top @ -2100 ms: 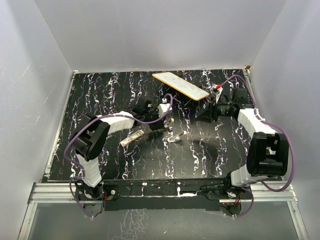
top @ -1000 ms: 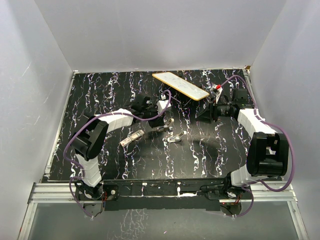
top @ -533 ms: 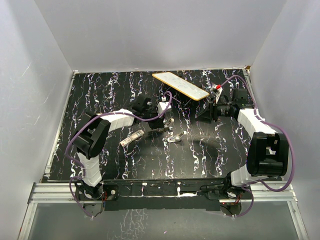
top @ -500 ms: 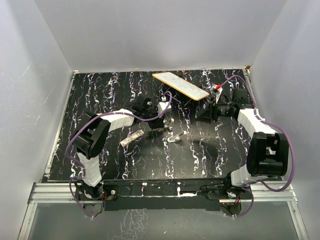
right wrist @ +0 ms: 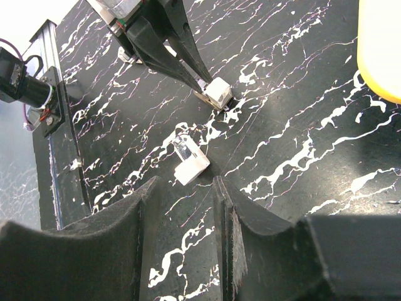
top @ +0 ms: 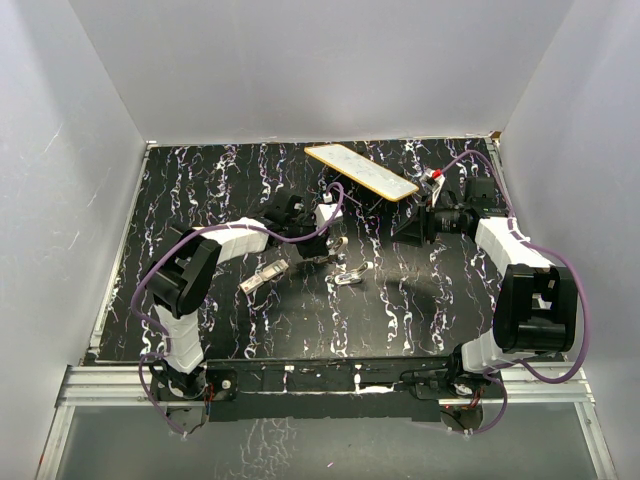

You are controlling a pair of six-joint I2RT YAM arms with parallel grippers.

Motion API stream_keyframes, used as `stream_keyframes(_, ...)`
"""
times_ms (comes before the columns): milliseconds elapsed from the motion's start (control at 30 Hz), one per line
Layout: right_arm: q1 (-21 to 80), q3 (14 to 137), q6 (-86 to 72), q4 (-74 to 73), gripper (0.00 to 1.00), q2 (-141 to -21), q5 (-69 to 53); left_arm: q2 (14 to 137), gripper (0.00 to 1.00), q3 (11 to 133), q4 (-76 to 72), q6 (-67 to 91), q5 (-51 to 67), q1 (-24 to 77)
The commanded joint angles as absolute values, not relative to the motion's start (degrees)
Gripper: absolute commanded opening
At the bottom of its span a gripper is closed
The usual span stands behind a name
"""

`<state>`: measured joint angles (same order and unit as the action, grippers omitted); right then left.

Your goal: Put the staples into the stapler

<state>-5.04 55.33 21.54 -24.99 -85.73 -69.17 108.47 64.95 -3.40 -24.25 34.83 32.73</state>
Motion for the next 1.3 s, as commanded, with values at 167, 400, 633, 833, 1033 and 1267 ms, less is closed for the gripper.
stream_keyframes(167, -5.59, 55.27, 22.1, -22.42, 0.4, -84.64, -70.81, 108.65, 0.03, 66.11, -3.77, -25.2, 36.93, 32.57)
stream_keyframes(400, -5.54, 55.27, 22.15, -22.44, 0.41, -84.59, -70.85, 108.89, 0.03, 65.93, -3.58, -26.24, 37.04, 32.52)
stream_keyframes(633, -5.56, 55.2, 22.14, -22.44, 0.41, -84.79, -70.92, 108.2, 0.03, 64.63, -4.56, -27.07, 36.71, 32.56)
stream_keyframes(833, -5.56, 55.18, 22.13, -22.48, 0.41, -84.73, -70.93, 108.54, 0.03, 64.36, -4.22, -27.42, 36.55, 32.52)
stream_keyframes(1033, -5.63, 55.04, 22.15, -22.41, 0.41, -84.72, -71.05, 108.75, 0.03, 64.36, -3.97, -28.14, 36.83, 32.55)
stream_keyframes(1267, -5.66, 55.1, 22.13, -22.38, 0.41, -84.73, -71.08, 109.34, 0.03, 65.02, -1.96, -29.45, 37.43, 32.59)
